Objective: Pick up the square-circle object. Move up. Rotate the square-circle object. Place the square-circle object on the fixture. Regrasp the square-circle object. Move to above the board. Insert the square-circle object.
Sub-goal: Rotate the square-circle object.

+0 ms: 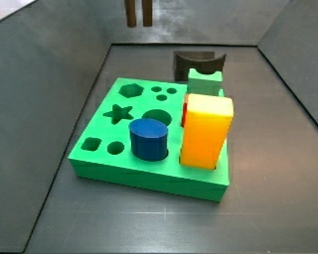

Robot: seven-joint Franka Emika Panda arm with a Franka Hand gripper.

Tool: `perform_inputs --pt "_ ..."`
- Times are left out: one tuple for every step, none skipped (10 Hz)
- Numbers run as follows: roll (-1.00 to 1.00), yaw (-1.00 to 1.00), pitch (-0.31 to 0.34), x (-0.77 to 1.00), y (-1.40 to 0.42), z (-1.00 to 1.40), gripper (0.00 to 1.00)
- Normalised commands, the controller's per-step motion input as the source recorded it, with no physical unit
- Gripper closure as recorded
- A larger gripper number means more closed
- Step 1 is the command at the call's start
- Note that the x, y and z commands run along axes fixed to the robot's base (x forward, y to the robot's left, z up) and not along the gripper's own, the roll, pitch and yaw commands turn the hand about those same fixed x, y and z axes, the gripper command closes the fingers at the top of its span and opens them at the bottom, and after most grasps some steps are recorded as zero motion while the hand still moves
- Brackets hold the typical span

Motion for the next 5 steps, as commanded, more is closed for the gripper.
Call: perform_inputs --pt "-1.00 0.99 -0.066 0.09 0.00 -0.03 1.00" --pt "-0.98 0.94 -0.116 0.05 0.02 -0.01 1.00" --pt "-0.73 0.65 -0.108 0.03 0.01 0.00 1.00" --pt "-0.49 0.39 -0.088 0.01 0.00 0.00 1.00" --pt "-0.33 0.21 -0.071 0.00 0.01 0.00 1.00"
